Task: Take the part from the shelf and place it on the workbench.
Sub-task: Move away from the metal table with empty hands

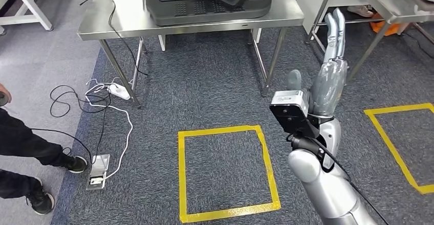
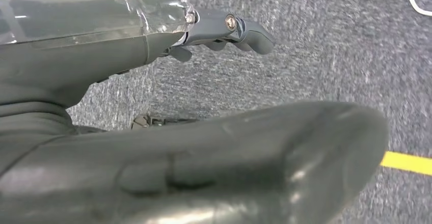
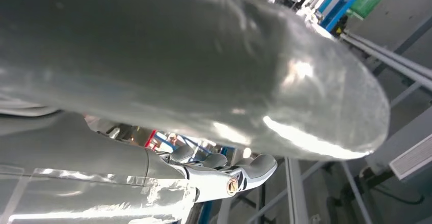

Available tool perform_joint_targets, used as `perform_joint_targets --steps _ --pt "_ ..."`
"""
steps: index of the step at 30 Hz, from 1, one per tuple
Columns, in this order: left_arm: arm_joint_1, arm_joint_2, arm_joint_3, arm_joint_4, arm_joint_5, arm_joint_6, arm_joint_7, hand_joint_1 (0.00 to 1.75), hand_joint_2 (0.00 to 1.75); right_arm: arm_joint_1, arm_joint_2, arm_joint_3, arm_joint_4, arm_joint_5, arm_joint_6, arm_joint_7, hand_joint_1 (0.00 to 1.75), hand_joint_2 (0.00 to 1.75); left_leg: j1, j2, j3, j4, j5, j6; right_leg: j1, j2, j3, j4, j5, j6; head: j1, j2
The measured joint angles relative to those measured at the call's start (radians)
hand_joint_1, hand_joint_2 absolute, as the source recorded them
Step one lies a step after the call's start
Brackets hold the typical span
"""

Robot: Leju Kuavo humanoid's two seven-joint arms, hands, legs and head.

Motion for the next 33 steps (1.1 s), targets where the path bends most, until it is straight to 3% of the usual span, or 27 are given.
perform_joint_targets --steps 3,4,5,7,8,9,11,13,15,17,19,20,21,23,25,26,28,30,31,33 --pt "0.002 0.000 0.000 0.000 0.000 0.000 0.001 0.00 0.00 0.001 0.000 0.000 -0.001 -0.001 0.000 0.000 0.00 0.00 0.003 -0.024 -0.074 0.176 -0.091 -0.010 0.000 0.018 -0.005 0.000 0.005 -0.009 -0.008 0.000" --pt "0.002 0.000 0.000 0.000 0.000 0.000 0.001 0.00 0.00 0.001 0.000 0.000 -0.001 -0.002 0.000 0.000 0.00 0.00 0.003 -0.024 -0.092 0.217 -0.101 -0.010 0.001 0.026 -0.007 0.001 0.005 -0.009 -0.009 0.000" --pt "0.003 0.000 0.000 0.000 0.000 0.000 0.001 0.00 0.00 0.002 0.000 0.000 -0.001 -0.002 0.000 0.000 0.00 0.00 0.004 -0.025 -0.093 0.224 -0.092 -0.009 0.001 0.035 -0.008 0.002 0.006 -0.010 -0.010 0.000" --pt "0.003 0.000 -0.001 0.000 0.000 0.000 0.001 0.00 0.00 0.003 0.000 0.000 -0.001 -0.002 0.000 0.000 0.00 0.00 0.005 -0.037 -0.047 0.131 -0.028 -0.002 0.000 0.055 -0.008 0.005 0.006 -0.009 -0.012 0.000" --pt "0.003 0.000 -0.001 0.000 0.000 0.000 0.001 0.00 0.00 0.002 0.000 0.000 -0.001 -0.002 0.000 0.000 0.00 0.00 0.006 -0.057 -0.018 0.066 0.002 0.003 0.001 0.064 -0.009 0.007 0.006 -0.007 -0.013 0.000" --pt "0.003 0.000 -0.001 0.000 0.000 0.000 0.001 0.00 0.00 0.002 0.000 0.000 -0.001 -0.002 0.000 -0.001 0.00 0.00 0.007 -0.074 0.006 0.010 0.021 0.006 0.002 0.074 -0.012 0.009 0.006 -0.004 -0.013 0.000" --pt "0.002 0.000 -0.001 0.000 0.000 -0.001 0.002 0.00 0.00 0.002 0.000 0.000 -0.001 -0.002 0.000 -0.001 0.00 0.00 0.005 -0.093 0.021 -0.038 0.025 0.010 0.000 0.090 -0.021 0.012 0.010 0.006 -0.014 0.000" --pt "0.001 -0.001 -0.002 0.000 0.000 -0.001 0.002 0.00 0.00 0.004 0.000 0.000 -0.002 -0.003 0.000 -0.001 0.00 0.00 0.005 -0.076 0.024 -0.049 0.029 0.017 -0.004 0.100 -0.027 0.010 0.013 0.019 -0.014 0.000" --pt "0.001 -0.002 -0.002 0.000 0.000 -0.001 0.002 0.00 0.00 0.006 -0.003 0.000 -0.004 -0.004 0.000 0.000 0.00 0.00 0.009 -0.056 0.027 -0.061 0.036 0.029 -0.003 0.073 -0.040 0.041 -0.011 0.029 -0.005 0.000" --pt "0.003 -0.003 -0.002 0.000 0.000 -0.001 0.002 0.00 0.00 0.009 -0.005 -0.001 -0.006 -0.004 0.000 0.000 0.00 0.00 0.009 -0.034 0.028 -0.065 0.039 0.037 -0.003 0.036 -0.085 0.142 -0.069 0.038 0.007 0.000" --pt "0.006 -0.003 -0.002 0.000 0.000 -0.001 0.002 0.00 0.00 0.013 -0.005 -0.001 -0.006 -0.004 0.000 0.000 0.00 0.00 0.007 -0.011 0.027 -0.064 0.037 0.039 -0.007 0.025 -0.134 0.250 -0.109 0.046 0.011 0.000" --pt "0.006 -0.003 -0.002 0.000 0.000 -0.001 0.002 0.00 0.00 0.015 -0.006 -0.001 -0.006 -0.004 0.000 0.000 0.00 0.00 0.007 0.000 0.027 -0.063 0.036 0.039 -0.009 0.022 -0.139 0.264 -0.104 0.048 0.012 0.000" --pt "0.005 -0.003 -0.002 0.000 0.000 -0.001 0.002 0.00 0.00 0.017 -0.006 -0.001 -0.006 -0.004 0.000 0.001 0.00 0.00 0.008 0.010 0.027 -0.062 0.035 0.038 -0.010 0.017 -0.126 0.240 -0.081 0.050 0.012 0.000" --pt "0.005 -0.003 -0.002 0.000 0.000 -0.001 0.002 0.00 0.00 0.017 -0.007 -0.001 -0.007 -0.004 0.000 0.002 0.00 0.00 0.008 0.028 0.029 -0.057 0.029 0.032 -0.010 -0.012 -0.064 0.117 -0.020 0.051 0.014 0.000" --pt "0.004 -0.003 -0.002 0.000 0.000 -0.001 0.000 0.00 0.00 0.016 -0.008 -0.001 -0.009 -0.003 0.000 0.005 0.00 0.00 0.003 0.042 0.029 -0.050 0.023 0.022 -0.004 -0.039 -0.024 0.028 0.007 0.040 0.015 0.000" --pt "0.004 -0.003 -0.002 0.000 0.000 -0.001 -0.001 0.00 0.00 0.016 -0.009 -0.001 -0.009 -0.003 0.000 0.007 0.00 0.00 0.000 0.048 0.029 -0.049 0.021 0.017 0.000 -0.043 -0.022 0.016 0.005 0.033 0.013 0.000" --pt "0.003 -0.003 -0.002 0.000 0.000 -0.001 -0.002 0.00 0.00 0.015 -0.011 -0.001 -0.010 -0.004 0.000 0.010 0.00 0.00 -0.001 0.061 0.034 -0.049 0.017 0.008 0.001 -0.026 -0.024 0.013 0.007 0.018 0.008 0.000" --pt "0.000 -0.003 -0.002 0.000 0.000 -0.001 -0.004 0.00 0.00 0.013 -0.013 -0.001 -0.013 -0.004 0.000 0.011 0.00 0.00 0.003 0.038 0.029 -0.020 -0.009 -0.004 -0.002 -0.011 -0.022 0.008 0.012 0.005 0.003 0.000" --pt "0.000 -0.003 -0.002 0.000 0.000 -0.001 -0.004 0.00 0.00 0.012 -0.014 -0.001 -0.014 -0.005 0.000 0.011 0.00 0.00 0.005 0.017 0.014 0.021 -0.036 -0.008 -0.004 -0.005 -0.022 0.005 0.014 0.000 0.000 0.000" --pt "0.002 -0.003 -0.001 0.000 0.000 -0.001 -0.004 0.00 0.00 0.009 -0.014 0.000 -0.015 -0.006 0.000 0.011 0.00 0.00 0.006 -0.017 -0.042 0.154 -0.104 -0.012 -0.003 0.011 -0.023 0.005 0.016 -0.006 -0.006 0.000"
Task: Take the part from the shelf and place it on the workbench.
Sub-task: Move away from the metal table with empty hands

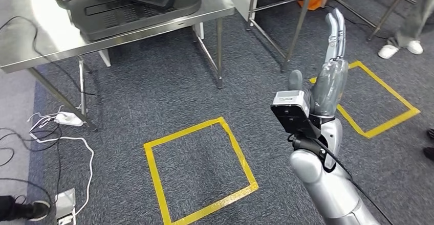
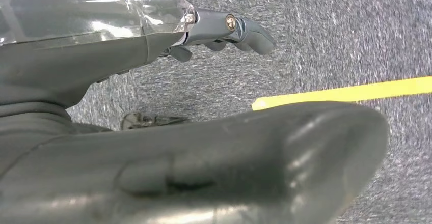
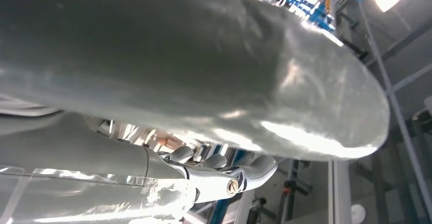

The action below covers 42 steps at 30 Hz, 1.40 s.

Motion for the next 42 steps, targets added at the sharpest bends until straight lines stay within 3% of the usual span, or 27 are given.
perform_joint_targets --steps 1,2,3,4,6,8,10,12,13,15,17,18,19,21,23,26,28,30,31,32,33,34,35,37,39,41,42 --pt "0.001 0.000 0.000 0.000 0.000 0.000 0.000 0.00 0.00 0.000 0.000 0.000 0.000 -0.001 0.000 0.000 0.00 0.00 0.000 -0.006 -0.026 0.057 -0.019 0.000 0.001 0.010 -0.001 0.001 0.000 -0.001 -0.002 0.000" --pt "0.002 0.000 0.000 0.000 0.000 0.000 0.000 0.00 0.00 0.000 0.000 0.001 0.000 -0.001 0.000 0.000 0.00 0.00 0.000 -0.009 -0.041 0.085 -0.020 0.000 0.001 0.021 -0.001 0.002 0.000 -0.001 -0.003 0.000" --pt "0.003 0.000 0.000 0.000 0.000 0.000 0.000 0.00 0.00 0.000 0.000 0.001 0.000 -0.001 0.000 0.000 0.00 0.00 0.000 -0.011 -0.037 0.072 0.000 0.002 0.001 0.032 -0.001 0.003 0.000 -0.001 -0.004 0.000" --pt "0.003 0.000 0.000 0.000 0.000 0.000 0.000 0.00 0.00 0.000 0.000 0.001 0.000 -0.001 0.000 0.000 0.00 0.00 0.001 -0.015 -0.017 0.023 0.034 0.005 0.001 0.043 0.000 0.004 0.000 0.000 -0.004 0.000" --pt "0.003 0.000 0.000 0.000 0.000 0.000 0.000 0.00 0.00 -0.001 0.000 0.001 0.000 -0.001 0.000 0.000 0.00 0.00 0.005 -0.051 0.037 -0.113 0.102 0.011 0.001 0.064 -0.002 0.009 -0.002 0.004 -0.007 0.000" --pt "0.003 0.000 0.000 0.000 0.000 0.000 -0.001 0.00 0.00 -0.005 0.000 0.001 0.000 -0.001 0.000 -0.001 0.00 0.00 0.007 -0.081 0.061 -0.185 0.126 0.015 0.001 0.084 -0.009 0.013 0.000 0.014 -0.008 0.000" --pt "0.003 0.000 0.000 0.000 0.000 0.000 -0.002 0.00 0.00 -0.008 0.000 0.002 0.000 -0.001 0.000 -0.002 0.00 0.00 0.003 -0.072 0.062 -0.194 0.127 0.022 -0.003 0.102 -0.015 0.009 0.006 0.028 -0.008 0.000" --pt "0.001 -0.001 0.000 0.000 0.000 0.000 -0.002 0.00 0.00 -0.010 -0.001 0.003 0.000 -0.001 0.000 -0.003 0.00 0.00 0.004 -0.051 0.066 -0.204 0.135 0.035 -0.005 0.078 -0.022 0.022 -0.004 0.038 -0.003 0.000" --pt "0.001 -0.001 0.000 0.000 0.000 0.000 -0.002 0.00 0.00 -0.013 -0.001 0.004 0.001 -0.001 0.000 -0.003 0.00 0.00 0.006 -0.040 0.067 -0.210 0.139 0.041 -0.004 0.054 -0.036 0.054 -0.025 0.043 0.002 0.000" --pt "0.002 -0.001 0.000 0.000 0.000 0.000 -0.003 0.00 0.00 -0.019 -0.001 0.005 0.001 -0.001 0.000 -0.003 0.00 0.00 0.004 -0.017 0.067 -0.213 0.141 0.047 -0.003 0.014 -0.088 0.172 -0.089 0.048 0.014 0.000" --pt "0.004 -0.001 0.000 0.000 0.000 0.000 -0.002 0.00 0.00 -0.019 -0.001 0.006 0.002 -0.001 0.000 -0.002 0.00 0.00 0.002 0.007 0.066 -0.213 0.140 0.048 -0.005 0.008 -0.132 0.273 -0.122 0.052 0.017 0.000" --pt "0.004 -0.001 0.000 0.000 0.000 0.000 -0.002 0.00 0.00 -0.019 -0.001 0.006 0.002 -0.001 0.000 -0.001 0.00 0.00 0.001 0.018 0.066 -0.212 0.139 0.048 -0.006 0.007 -0.131 0.275 -0.111 0.053 0.018 0.000" --pt "0.003 -0.001 0.000 0.000 0.000 0.000 -0.002 0.00 0.00 -0.019 -0.001 0.007 0.002 -0.001 0.000 -0.001 0.00 0.00 0.001 0.029 0.068 -0.212 0.138 0.048 -0.006 0.002 -0.108 0.234 -0.083 0.052 0.018 0.000" --pt "0.002 -0.001 0.000 0.000 0.000 -0.001 -0.002 0.00 0.00 -0.021 -0.001 0.007 0.002 -0.001 0.000 0.000 0.00 0.00 -0.001 0.046 0.072 -0.212 0.134 0.043 -0.002 -0.026 -0.034 0.093 -0.023 0.047 0.020 0.000" --pt "0.002 -0.001 0.000 0.000 0.000 -0.001 -0.002 0.00 0.00 -0.023 -0.001 0.008 0.002 -0.001 0.000 0.000 0.00 0.00 -0.006 0.060 0.074 -0.210 0.130 0.035 0.006 -0.048 0.005 0.009 -0.003 0.035 0.019 0.000" --pt "0.001 -0.001 0.000 0.000 0.000 -0.001 -0.002 0.00 0.00 -0.024 -0.001 0.008 0.002 -0.001 0.000 0.001 0.00 0.00 -0.008 0.073 0.080 -0.208 0.125 0.020 0.008 -0.029 0.004 0.000 -0.003 0.018 0.013 0.000" --pt "0.001 -0.001 0.000 0.000 0.000 0.000 -0.002 0.00 0.00 -0.024 -0.001 0.008 0.002 -0.001 0.000 0.001 0.00 0.00 -0.004 0.044 0.070 -0.170 0.093 0.009 0.003 -0.015 0.006 -0.006 0.002 0.007 0.009 0.000" --pt "0.003 -0.001 0.000 0.000 0.000 0.001 -0.002 0.00 0.00 -0.024 -0.001 0.008 0.002 -0.002 0.000 0.001 0.00 0.00 -0.002 0.005 0.021 -0.056 0.030 0.004 0.003 -0.002 0.005 -0.007 0.004 0.000 0.003 0.000" --pt "0.005 -0.001 0.000 0.000 0.000 0.002 -0.002 0.00 0.00 -0.024 -0.001 0.009 0.003 -0.003 0.000 0.000 0.00 0.00 -0.002 -0.003 -0.011 0.012 0.002 0.004 0.004 0.006 0.004 -0.006 0.005 -0.002 0.001 0.000" --pt "0.007 -0.001 0.000 0.000 0.000 0.002 -0.002 0.00 0.00 -0.023 -0.001 0.009 0.003 -0.004 0.000 0.000 0.00 0.00 -0.002 -0.008 -0.035 0.061 -0.010 0.004 0.005 0.017 0.003 -0.005 0.005 -0.003 0.000 0.000" --pt "0.008 -0.001 0.000 0.000 0.000 0.002 -0.002 0.00 0.00 -0.022 -0.001 0.009 0.003 -0.006 0.000 0.000 0.00 0.00 -0.002 -0.010 -0.044 0.076 -0.004 0.006 0.005 0.028 0.003 -0.004 0.005 -0.003 0.000 0.000" --pt "0.009 -0.001 0.000 0.000 0.000 0.003 -0.002 0.00 0.00 -0.022 -0.001 0.009 0.003 -0.007 0.000 0.000 0.00 0.00 -0.002 -0.012 -0.034 0.050 0.023 0.008 0.005 0.040 0.003 -0.002 0.005 -0.003 -0.001 0.000" --pt "0.009 -0.001 0.000 0.000 0.000 0.003 -0.002 0.00 0.00 -0.021 -0.001 0.009 0.003 -0.007 0.000 0.000 0.00 0.00 -0.001 -0.021 -0.009 -0.010 0.062 0.012 0.005 0.051 0.003 0.001 0.004 -0.002 -0.001 0.000" --pt "0.008 -0.001 0.000 0.000 0.000 0.003 -0.002 0.00 0.00 -0.022 -0.001 0.009 0.003 -0.008 0.001 0.000 0.00 0.00 0.004 -0.065 0.041 -0.137 0.118 0.016 0.005 0.073 -0.002 0.009 0.002 0.004 -0.002 0.000" --pt "0.008 -0.001 0.000 0.000 0.000 0.003 -0.003 0.00 0.00 -0.024 -0.001 0.009 0.003 -0.009 0.001 0.000 0.00 0.00 0.005 -0.093 0.058 -0.189 0.129 0.018 0.003 0.093 -0.010 0.013 0.003 0.014 -0.003 0.000" --pt "0.008 -0.001 0.000 0.000 0.000 0.004 -0.003 0.00 0.00 -0.024 -0.001 0.010 0.003 -0.010 0.001 0.000 0.00 0.00 0.001 -0.076 0.060 -0.195 0.133 0.026 -0.002 0.109 -0.016 0.009 0.008 0.028 -0.004 0.000" --pt "0.008 -0.001 0.000 0.000 0.000 0.004 -0.003 0.00 0.00 -0.024 -0.001 0.010 0.003 -0.010 0.001 0.000 0.00 0.00 0.002 -0.065 0.061 -0.200 0.136 0.032 -0.003 0.102 -0.018 0.013 0.005 0.034 -0.002 0.000"
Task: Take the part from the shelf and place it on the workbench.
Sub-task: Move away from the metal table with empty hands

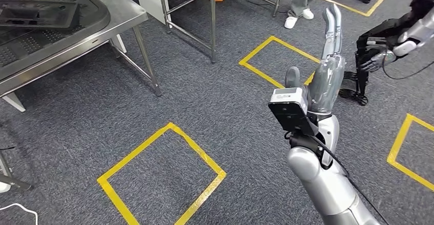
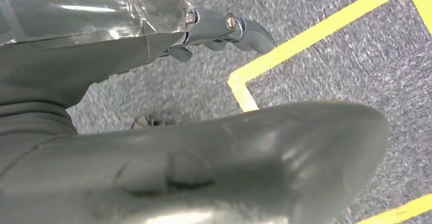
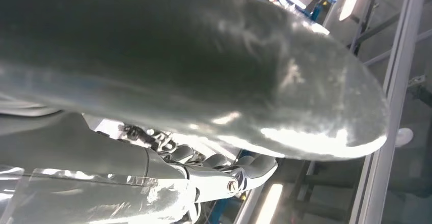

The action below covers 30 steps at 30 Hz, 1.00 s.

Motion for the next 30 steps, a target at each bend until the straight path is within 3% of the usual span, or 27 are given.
perform_joint_targets --steps 1,3,5,6,7,10,12,14,16,17,19,21,22,24,26,28,30 --pt "0.000 0.000 0.000 0.000 0.000 0.000 0.000 0.00 0.00 -0.001 0.000 0.000 0.000 0.000 0.000 0.000 0.00 0.00 0.002 0.012 0.001 -0.005 0.004 0.006 0.002 -0.018 -0.009 0.019 -0.014 0.005 0.005 0.000" --pt "0.001 -0.001 0.000 0.000 0.000 0.000 -0.001 0.00 0.00 -0.003 -0.001 0.001 0.000 0.000 0.000 0.001 0.00 0.00 0.002 0.038 0.002 -0.012 0.008 0.013 0.004 -0.069 -0.055 0.123 -0.074 0.012 0.017 0.000" --pt "0.004 -0.001 0.000 0.000 0.000 0.001 -0.002 0.00 0.00 -0.003 -0.001 0.002 0.000 0.000 0.000 0.003 0.00 0.00 -0.001 0.064 0.002 -0.012 0.007 0.015 0.003 -0.091 -0.111 0.249 -0.125 0.017 0.021 0.000" --pt "0.005 -0.001 0.000 0.000 0.000 0.001 -0.002 0.00 0.00 -0.002 -0.001 0.002 0.000 0.000 0.000 0.004 0.00 0.00 -0.002 0.077 0.002 -0.012 0.006 0.015 0.002 -0.095 -0.120 0.270 -0.125 0.017 0.022 0.000" --pt "0.005 -0.001 0.000 0.000 0.000 0.001 -0.002 0.00 0.00 -0.002 -0.001 0.002 0.000 0.000 0.000 0.004 0.00 0.00 -0.002 0.089 0.002 -0.012 0.005 0.015 0.002 -0.099 -0.109 0.253 -0.107 0.017 0.022 0.000" --pt "0.004 -0.001 0.000 0.000 0.000 0.002 -0.002 0.00 0.00 -0.003 -0.001 0.002 0.000 0.000 0.000 0.005 0.00 0.00 -0.005 0.118 0.008 -0.011 -0.002 0.007 0.007 -0.140 -0.008 0.057 -0.021 0.008 0.027 0.000" --pt "0.004 -0.001 0.000 0.000 0.000 0.002 -0.001 0.00 0.00 -0.002 -0.001 0.002 0.000 0.000 0.000 0.005 0.00 0.00 -0.010 0.132 0.010 -0.010 -0.005 -0.001 0.016 -0.158 0.019 -0.007 -0.009 -0.006 0.027 0.000" --pt "0.003 -0.001 0.000 0.000 0.000 0.002 -0.001 0.00 0.00 -0.001 -0.001 0.002 0.000 0.000 0.000 0.004 0.00 0.00 -0.012 0.147 0.014 -0.012 -0.007 -0.011 0.018 -0.141 0.018 -0.012 -0.008 -0.021 0.024 0.000" --pt "0.001 -0.001 0.000 0.000 0.000 0.002 0.001 0.00 0.00 0.000 -0.001 0.003 0.000 0.001 0.000 0.002 0.00 0.00 -0.009 0.131 0.014 0.009 -0.028 -0.021 0.014 -0.125 0.022 -0.020 -0.003 -0.032 0.019 0.000" --pt "0.000 -0.001 0.000 0.000 0.000 0.002 0.001 0.00 0.00 0.001 -0.001 0.003 0.000 0.002 0.000 0.002 0.00 0.00 -0.007 0.110 0.001 0.046 -0.052 -0.025 0.012 -0.117 0.025 -0.024 0.000 -0.038 0.016 0.000" --pt "0.000 -0.001 0.000 0.000 0.000 0.002 0.002 0.00 0.00 0.003 -0.001 0.003 0.000 0.003 0.000 0.001 0.00 0.00 -0.005 0.069 -0.055 0.174 -0.117 -0.027 0.013 -0.101 0.025 -0.024 0.000 -0.044 0.009 0.000" --pt "0.002 -0.001 0.000 0.000 0.000 0.002 0.002 0.00 0.00 0.006 -0.001 0.003 0.000 0.004 0.000 0.001 0.00 0.00 -0.006 0.056 -0.106 0.272 -0.142 -0.027 0.015 -0.078 0.026 -0.023 0.000 -0.046 0.005 0.000" --pt "0.003 -0.001 0.000 0.000 0.000 0.002 0.003 0.00 0.00 0.006 -0.001 0.003 0.000 0.005 0.000 0.001 0.00 0.00 -0.006 0.054 -0.108 0.268 -0.125 -0.025 0.015 -0.066 0.026 -0.021 -0.001 -0.046 0.004 0.000" --pt "0.002 -0.001 0.000 0.000 0.000 0.002 0.004 0.00 0.00 0.007 -0.001 0.003 0.000 0.007 0.000 0.002 0.00 0.00 -0.005 0.039 -0.066 0.158 -0.049 -0.018 0.015 -0.042 0.028 -0.017 -0.003 -0.044 0.002 0.000" --pt "0.001 0.000 0.000 0.000 0.000 0.002 0.005 0.00 0.00 0.006 -0.001 0.003 0.000 0.009 0.000 0.002 0.00 0.00 0.000 -0.005 -0.024 0.043 0.001 -0.013 0.016 -0.019 0.022 -0.008 -0.007 -0.038 0.001 0.000" --pt "0.001 0.000 0.000 0.000 0.000 0.002 0.007 0.00 0.00 0.006 0.000 0.003 0.000 0.010 0.000 0.003 0.00 0.00 -0.001 -0.028 -0.014 0.007 0.004 -0.010 0.011 0.001 0.011 -0.004 -0.006 -0.027 0.000 0.000" --pt "0.000 -0.001 0.000 0.000 0.000 0.002 0.008 0.00 0.00 0.008 0.000 0.003 0.000 0.011 0.000 0.003 0.00 0.00 -0.003 -0.008 -0.010 -0.004 0.007 -0.002 0.005 0.014 0.006 -0.005 -0.003 -0.016 0.000 0.000"
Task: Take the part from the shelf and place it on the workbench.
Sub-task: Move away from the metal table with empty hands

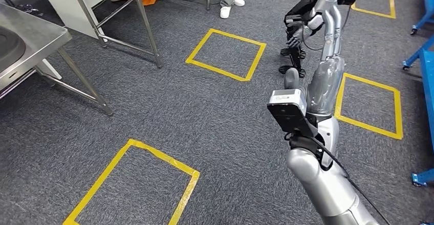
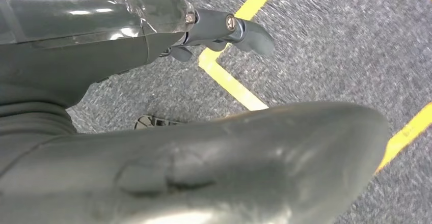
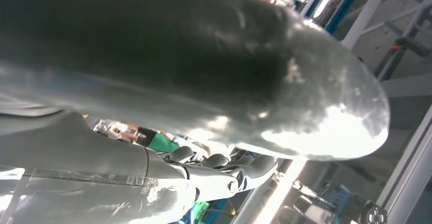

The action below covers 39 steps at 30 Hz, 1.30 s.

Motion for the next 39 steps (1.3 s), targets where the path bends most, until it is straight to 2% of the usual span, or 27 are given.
perform_joint_targets --steps 2,4,5,6,7,8,10,12,13,15,17,19,20,21,22,23,24,26,28,30,31,32,34,36,37,38,39 --pt "-0.001 0.000 0.000 0.000 0.000 0.000 0.000 0.00 0.00 0.001 -0.001 0.000 0.000 0.001 0.000 0.000 0.00 0.00 0.004 0.023 0.005 -0.013 0.006 0.011 0.003 -0.035 -0.017 0.036 -0.024 0.010 0.009 0.000" --pt "-0.002 0.000 0.000 0.000 0.000 -0.001 0.000 0.00 0.00 0.002 -0.002 0.000 0.000 0.001 0.000 0.002 0.00 0.00 0.003 0.048 0.008 -0.018 0.008 0.015 0.004 -0.088 -0.069 0.148 -0.083 0.019 0.022 0.000" --pt "-0.002 0.000 0.000 0.000 0.000 -0.001 0.001 0.00 0.00 0.003 -0.002 0.000 0.000 0.001 0.000 0.004 0.00 0.00 0.002 0.061 0.008 -0.017 0.007 0.016 0.001 -0.100 -0.101 0.213 -0.110 0.023 0.027 0.000" --pt "-0.001 0.000 0.000 0.000 0.000 -0.002 0.001 0.00 0.00 0.005 -0.002 0.000 0.000 0.001 0.000 0.006 0.00 0.00 0.001 0.074 0.008 -0.017 0.006 0.017 -0.001 -0.106 -0.122 0.255 -0.120 0.025 0.029 0.000" --pt "0.000 0.000 0.000 0.000 0.000 -0.002 0.002 0.00 0.00 0.007 -0.002 0.000 0.000 0.001 0.000 0.007 0.00 0.00 0.001 0.086 0.009 -0.017 0.004 0.016 -0.002 -0.110 -0.125 0.261 -0.111 0.027 0.031 0.000" --pt "0.000 0.000 0.000 0.000 0.000 -0.002 0.003 0.00 0.00 0.008 -0.002 0.000 0.000 0.001 0.000 0.007 0.00 0.00 0.001 0.098 0.011 -0.017 0.002 0.015 -0.003 -0.114 -0.108 0.228 -0.086 0.027 0.033 0.000" --pt "-0.002 0.000 0.000 0.000 0.000 -0.002 0.004 0.00 0.00 0.008 -0.002 0.000 0.000 0.002 0.000 0.008 0.00 0.00 0.000 0.117 0.019 -0.016 -0.004 0.009 -0.001 -0.144 -0.037 0.092 -0.022 0.024 0.040 0.000" --pt "-0.004 0.000 0.000 0.000 0.000 -0.002 0.004 0.00 0.00 0.008 -0.002 0.000 -0.001 0.002 0.000 0.008 0.00 0.00 -0.004 0.131 0.026 -0.015 -0.010 0.000 0.008 -0.167 0.006 0.002 0.003 0.011 0.043 0.000" --pt "-0.005 0.000 0.000 0.000 0.000 -0.002 0.004 0.00 0.00 0.008 -0.003 0.000 -0.001 0.003 0.000 0.008 0.00 0.00 -0.006 0.137 0.028 -0.016 -0.012 -0.005 0.013 -0.168 0.010 -0.009 0.000 0.003 0.042 0.000" --pt "-0.007 0.000 0.000 0.000 0.000 -0.002 0.004 0.00 0.00 0.008 -0.004 0.000 -0.002 0.002 0.000 0.008 0.00 0.00 -0.005 0.146 0.034 -0.015 -0.018 -0.016 0.013 -0.149 0.010 -0.013 0.002 -0.011 0.037 0.000" --pt "-0.008 0.000 0.000 0.000 0.000 -0.002 0.005 0.00 0.00 0.007 -0.005 0.000 -0.004 0.001 -0.001 0.008 0.00 0.00 -0.002 0.118 0.023 0.024 -0.049 -0.025 0.009 -0.133 0.013 -0.018 0.005 -0.023 0.029 0.000" --pt "-0.008 0.000 0.000 0.000 0.000 -0.002 0.006 0.00 0.00 0.006 -0.006 0.000 -0.005 0.001 -0.001 0.008 0.00 0.00 0.000 0.077 -0.028 0.141 -0.111 -0.029 0.009 -0.118 0.015 -0.020 0.007 -0.031 0.019 0.000" --pt "-0.007 0.000 0.000 0.000 0.000 -0.002 0.007 0.00 0.00 0.007 -0.006 0.000 -0.005 0.000 -0.001 0.008 0.00 0.00 -0.001 0.069 -0.062 0.212 -0.140 -0.029 0.011 -0.109 0.015 -0.020 0.006 -0.033 0.015 0.000" --pt "-0.006 0.000 0.000 0.000 0.000 -0.002 0.007 0.00 0.00 0.007 -0.006 0.000 -0.005 0.000 -0.001 0.008 0.00 0.00 -0.001 0.065 -0.090 0.265 -0.154 -0.028 0.012 -0.098 0.015 -0.019 0.006 -0.034 0.012 0.000" --pt "-0.005 0.000 0.000 0.000 0.000 -0.002 0.007 0.00 0.00 0.007 -0.006 0.000 -0.005 0.000 -0.001 0.008 0.00 0.00 -0.001 0.062 -0.102 0.283 -0.147 -0.026 0.013 -0.086 0.016 -0.018 0.006 -0.035 0.010 0.000" --pt "-0.005 0.000 0.000 0.000 0.000 -0.002 0.007 0.00 0.00 0.007 -0.006 0.000 -0.005 0.000 -0.001 0.008 0.00 0.00 -0.002 0.060 -0.096 0.259 -0.121 -0.023 0.014 -0.074 0.017 -0.017 0.006 -0.035 0.009 0.000" --pt "-0.005 0.000 0.000 0.000 0.000 -0.002 0.007 0.00 0.00 0.007 -0.006 0.000 -0.005 0.000 -0.001 0.007 0.00 0.00 -0.002 0.053 -0.073 0.200 -0.081 -0.019 0.014 -0.062 0.018 -0.015 0.005 -0.034 0.008 0.000" --pt "-0.005 0.000 0.000 0.000 0.000 -0.002 0.007 0.00 0.00 0.006 -0.006 0.000 -0.005 0.000 -0.001 0.007 0.00 0.00 0.001 0.013 -0.020 0.065 -0.017 -0.011 0.014 -0.040 0.018 -0.009 0.001 -0.030 0.006 0.000" --pt "-0.006 0.000 0.000 0.000 0.000 -0.002 0.007 0.00 0.00 0.006 -0.006 0.000 -0.005 -0.001 -0.001 0.006 0.00 0.00 0.001 -0.013 0.000 0.005 -0.002 -0.008 0.010 -0.022 0.011 -0.005 0.001 -0.021 0.004 0.000" --pt "-0.007 0.000 0.000 0.000 0.000 -0.002 0.007 0.00 0.00 0.006 -0.007 0.000 -0.005 -0.001 -0.001 0.004 0.00 0.00 -0.001 0.001 0.004 -0.004 0.001 -0.003 0.006 -0.005 0.006 -0.006 0.003 -0.009 0.003 0.000" --pt "-0.007 0.000 0.000 0.000 0.000 -0.002 0.007 0.00 0.00 0.006 -0.007 0.000 -0.005 -0.001 -0.001 0.004 0.00 0.00 0.000 0.011 0.007 -0.010 0.004 0.002 0.007 -0.015 0.003 -0.001 -0.001 -0.005 0.003 0.000" --pt "-0.008 0.000 0.000 0.000 0.000 -0.002 0.007 0.00 0.00 0.005 -0.008 0.000 -0.005 -0.001 -0.001 0.003 0.00 0.00 0.001 0.022 0.010 -0.017 0.007 0.008 0.008 -0.035 -0.005 0.019 -0.015 -0.001 0.008 0.000" --pt "-0.007 -0.001 0.000 0.000 0.000 -0.002 0.006 0.00 0.00 0.003 -0.009 0.000 -0.005 -0.001 -0.001 0.001 0.00 0.00 0.002 0.046 0.013 -0.024 0.010 0.014 0.008 -0.088 -0.051 0.117 -0.071 0.008 0.019 0.000" --pt "-0.005 -0.001 0.000 0.000 0.000 -0.002 0.006 0.00 0.00 0.006 -0.009 0.000 -0.005 -0.001 -0.001 0.000 0.00 0.00 0.000 0.070 0.012 -0.024 0.008 0.016 0.002 -0.105 -0.110 0.240 -0.121 0.017 0.030 0.000" --pt "-0.005 -0.001 0.000 0.000 0.000 -0.002 0.006 0.00 0.00 0.007 -0.009 0.000 -0.004 -0.001 -0.001 -0.001 0.00 0.00 0.000 0.083 0.013 -0.024 0.007 0.016 -0.001 -0.108 -0.122 0.265 -0.122 0.020 0.034 0.000" --pt "-0.005 -0.001 0.000 0.000 0.000 -0.002 0.006 0.00 0.00 0.008 -0.009 0.000 -0.004 -0.001 -0.001 -0.001 0.00 0.00 0.000 0.094 0.014 -0.023 0.006 0.015 -0.004 -0.111 -0.115 0.251 -0.104 0.022 0.038 0.000" --pt "-0.005 -0.001 0.000 0.000 0.000 -0.002 0.006 0.00 0.00 0.009 -0.008 0.000 -0.004 -0.001 -0.001 -0.002 0.00 0.00 0.000 0.104 0.016 -0.023 0.003 0.013 -0.007 -0.118 -0.087 0.197 -0.071 0.023 0.042 0.000"
